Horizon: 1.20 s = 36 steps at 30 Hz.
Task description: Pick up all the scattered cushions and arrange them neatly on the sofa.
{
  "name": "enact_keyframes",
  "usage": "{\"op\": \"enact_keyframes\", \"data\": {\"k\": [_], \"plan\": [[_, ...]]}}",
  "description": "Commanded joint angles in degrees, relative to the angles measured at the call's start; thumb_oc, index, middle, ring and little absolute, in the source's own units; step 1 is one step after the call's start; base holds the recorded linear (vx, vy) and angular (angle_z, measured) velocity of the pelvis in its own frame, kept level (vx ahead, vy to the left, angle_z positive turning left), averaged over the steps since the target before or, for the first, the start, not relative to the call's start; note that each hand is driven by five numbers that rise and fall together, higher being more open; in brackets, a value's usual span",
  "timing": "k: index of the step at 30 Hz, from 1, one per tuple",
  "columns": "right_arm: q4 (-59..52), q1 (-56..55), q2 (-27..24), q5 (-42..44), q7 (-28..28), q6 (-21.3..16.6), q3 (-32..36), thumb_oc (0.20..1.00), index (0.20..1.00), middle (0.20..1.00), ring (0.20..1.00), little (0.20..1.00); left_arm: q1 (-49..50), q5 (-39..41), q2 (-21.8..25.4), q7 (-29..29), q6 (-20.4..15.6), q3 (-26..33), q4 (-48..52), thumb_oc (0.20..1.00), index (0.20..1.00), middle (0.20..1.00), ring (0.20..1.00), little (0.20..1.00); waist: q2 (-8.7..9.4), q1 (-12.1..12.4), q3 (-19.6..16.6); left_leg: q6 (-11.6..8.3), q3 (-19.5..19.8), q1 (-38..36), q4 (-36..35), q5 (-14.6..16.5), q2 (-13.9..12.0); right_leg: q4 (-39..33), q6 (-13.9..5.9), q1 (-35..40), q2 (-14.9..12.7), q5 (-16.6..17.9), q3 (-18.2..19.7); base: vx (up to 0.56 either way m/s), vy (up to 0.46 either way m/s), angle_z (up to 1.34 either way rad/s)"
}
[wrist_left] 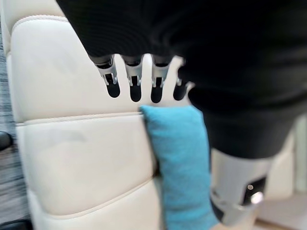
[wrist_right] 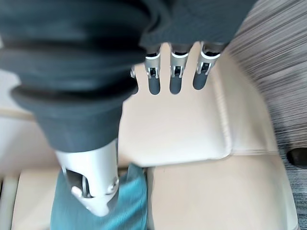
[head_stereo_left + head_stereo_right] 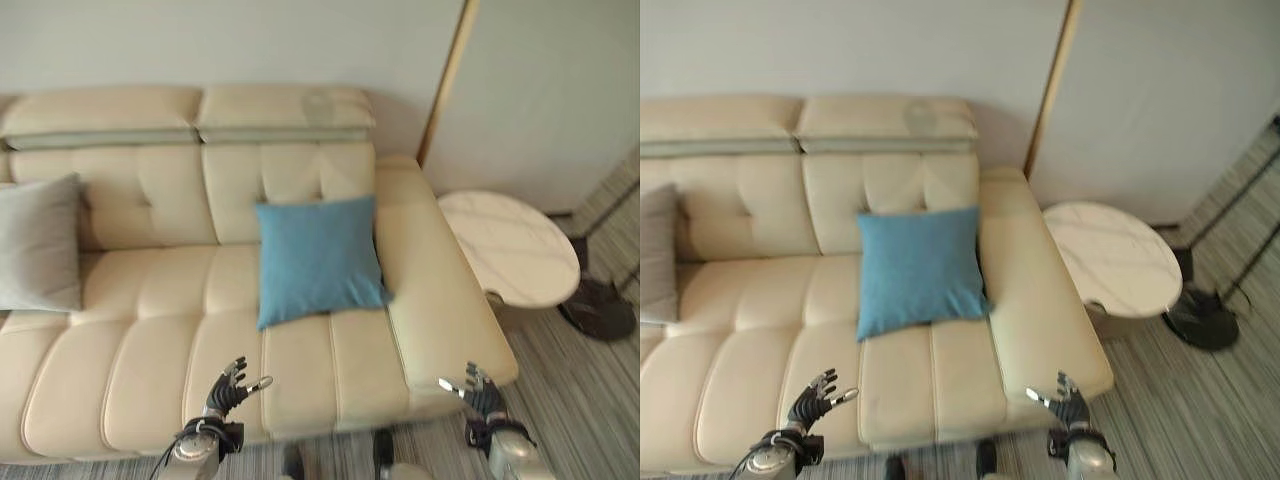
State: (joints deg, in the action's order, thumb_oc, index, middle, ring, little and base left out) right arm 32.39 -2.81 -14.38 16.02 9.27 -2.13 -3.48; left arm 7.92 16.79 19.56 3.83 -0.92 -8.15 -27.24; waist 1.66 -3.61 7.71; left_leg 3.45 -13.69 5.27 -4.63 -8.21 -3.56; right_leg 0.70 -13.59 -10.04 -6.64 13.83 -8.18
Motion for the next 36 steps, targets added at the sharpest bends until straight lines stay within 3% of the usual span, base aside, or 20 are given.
{"op": "enact_keyframes", "data": {"k": [1, 4, 6, 9, 10, 11, 12, 13, 18, 19, 23, 36], "plan": [[-3.4, 0.9, -0.4, 1.6, 0.5, -2.2, 1.4, 1.0, 1.0, 1.0, 1.0, 1.0, -0.1, -1.5, 2.2, 0.1, -2.2, 2.6, 4.6, 1.0, 1.0, 1.0, 1.0, 1.0, -0.31, 1.7, 0.9, -3.24, 1.3, -1.3, -0.4, 6.9, 0.6, 13.1, 5.31, 6.4, -2.1, -19.2, -2.7, -0.19, -0.02, -0.45], [-3.3, 0.2, -0.1, 2.9, 0.4, -1.8, 1.8, 1.0, 1.0, 1.0, 1.0, 1.0, 0.7, -1.5, 1.4, 0.6, -1.4, 3.3, 4.0, 1.0, 1.0, 1.0, 1.0, 1.0, 1.8, 3.9, -1.1, -3.45, -1.8, 2.2, 0.9, 4.6, 0.7, 9.0, 5.05, 12.9, 0.2, -21.6, -1.3, -0.31, -0.112, -0.57], [-4.0, -0.1, 0.2, 3.8, 0.9, -2.1, 1.1, 1.0, 1.0, 1.0, 1.0, 1.0, 0.7, -1.5, 0.8, 1.3, -1.3, 3.5, 5.2, 1.0, 1.0, 1.0, 1.0, 1.0, 2.17, 4.9, -0.8, -4.86, -2.8, 5.0, 2.8, 1.7, -1.0, 3.3, 7.78, 14.9, 2.7, -24.1, -1.1, -0.37, -0.28, -0.49], [-4.9, -0.2, -0.4, 4.2, 1.1, -2.4, 0.8, 1.0, 1.0, 1.0, 1.0, 1.0, 0.5, -0.2, -0.1, 1.9, -1.4, 3.5, 5.9, 1.0, 1.0, 1.0, 1.0, 1.0, 1.13, 4.6, 1.2, -6.38, -2.2, 6.9, 5.3, -0.6, -2.7, 1.3, 9.59, 15.1, 5.2, -24.4, -1.4, -0.3, -0.235, -0.28], [-5.5, 0.1, -0.9, 4.0, 1.3, -2.5, 0.4, 1.0, 1.0, 1.0, 1.0, 1.0, 0.4, 0.5, -0.6, 2.3, -1.8, 3.7, 6.1, 1.0, 1.0, 1.0, 1.0, 1.0, 0.26, 4.9, 2.5, -7.74, -0.2, 8.7, 6.1, -2.3, -3.7, 1.2, 10.29, 14.3, 5.9, -24.1, -1.9, -0.5, -0.198, 0.06], [-5.2, 1.4, -1.4, 3.4, 1.5, -2.5, -0.3, 1.0, 1.0, 1.0, 1.0, 1.0, -0.4, 2.4, -1.4, 3.0, -2.2, 3.7, 5.7, 1.0, 1.0, 1.0, 1.0, 1.0, -0.05, 5.1, 3.6, -8.44, 4.4, 9.5, 7.4, -1.4, -2.8, 1.9, 10.59, 12.7, 5.5, -23.4, -2.6, -0.49, -0.168, 0.12], [-5.5, 1.6, -1.5, 3.3, 1.3, -2.4, -0.4, 1.0, 1.0, 1.0, 1.0, 1.0, -0.5, 2.7, -1.6, 2.9, -2.1, 3.7, 5.7, 1.0, 1.0, 1.0, 1.0, 1.0, 0.16, 4.7, 3.6, -8.06, 5.4, 9.2, 8.4, -0.2, -2.6, 1.9, 10.4, 12.2, 4.9, -22.8, -3.1, -0.43, -0.099, -0.01], [-6.4, 1.5, -1.9, 2.9, 0.9, -2.0, -0.8, 1.0, 1.0, 1.0, 1.0, 1.0, -0.5, 2.5, -1.5, 2.6, -1.9, 3.3, 5.6, 1.0, 1.0, 1.0, 1.0, 1.0, 1.03, 4.1, 3.4, -7.21, 4.8, 7.7, 12.4, 3.4, -2.7, 1.6, 10.2, 11.4, 3.3, -21.6, -4.0, -0.26, -0.053, -0.08], [-7.0, 1.6, -2.4, 2.6, -0.6, -1.8, -1.5, 1.0, 1.0, 1.0, 1.0, 1.0, 0.1, 2.8, -1.9, 1.3, -1.8, 2.5, 6.1, 1.0, 1.0, 1.0, 1.0, 1.0, 1.35, 2.8, 1.9, -6.19, 6.3, 0.2, 15.0, 11.5, -2.0, 0.8, 9.98, 10.2, 1.9, -20.2, -4.7, -0.11, 0.026, 0.29], [-7.3, 0.8, -2.0, 2.5, -0.2, -1.6, -0.8, 1.0, 1.0, 1.0, 1.0, 1.0, 0.1, 2.4, -2.5, 1.8, -1.1, 1.5, 6.2, 1.0, 1.0, 1.0, 1.0, 1.0, 0.25, 1.1, 0.7, -6.7, 4.5, -3.2, 11.2, 10.5, -3.1, 0.5, 9.73, 9.5, 2.1, -19.8, -6.0, -0.05, 0.111, 0.25], [-6.2, 1.1, -1.5, 2.8, 0.5, -2.0, -0.6, 1.0, 1.0, 1.0, 1.0, 1.0, -0.2, 1.6, -3.2, 1.7, -1.3, 0.4, 6.1, 1.0, 1.0, 1.0, 1.0, 1.0, -1.08, 0.1, -1.4, -7.61, 3.1, -5.8, 2.7, 8.8, -2.6, -1.5, 8.89, 9.4, 2.3, -18.3, -7.2, -0.01, 0.098, 0.7], [-5.5, -0.2, -0.7, 1.3, -1.7, -0.1, -3.1, 1.0, 1.0, 1.0, 1.0, 1.0, 2.6, 0.3, -2.7, 0.9, -0.7, 1.6, 6.6, 1.0, 1.0, 1.0, 1.0, 1.0, 0.0, 1.3, -2.2, -6.47, 2.7, -9.2, 0.4, 9.5, -1.1, -3.3, 7.32, 12.3, 1.2, -16.7, -5.9, 0.01, 0.063, -0.08]]}}
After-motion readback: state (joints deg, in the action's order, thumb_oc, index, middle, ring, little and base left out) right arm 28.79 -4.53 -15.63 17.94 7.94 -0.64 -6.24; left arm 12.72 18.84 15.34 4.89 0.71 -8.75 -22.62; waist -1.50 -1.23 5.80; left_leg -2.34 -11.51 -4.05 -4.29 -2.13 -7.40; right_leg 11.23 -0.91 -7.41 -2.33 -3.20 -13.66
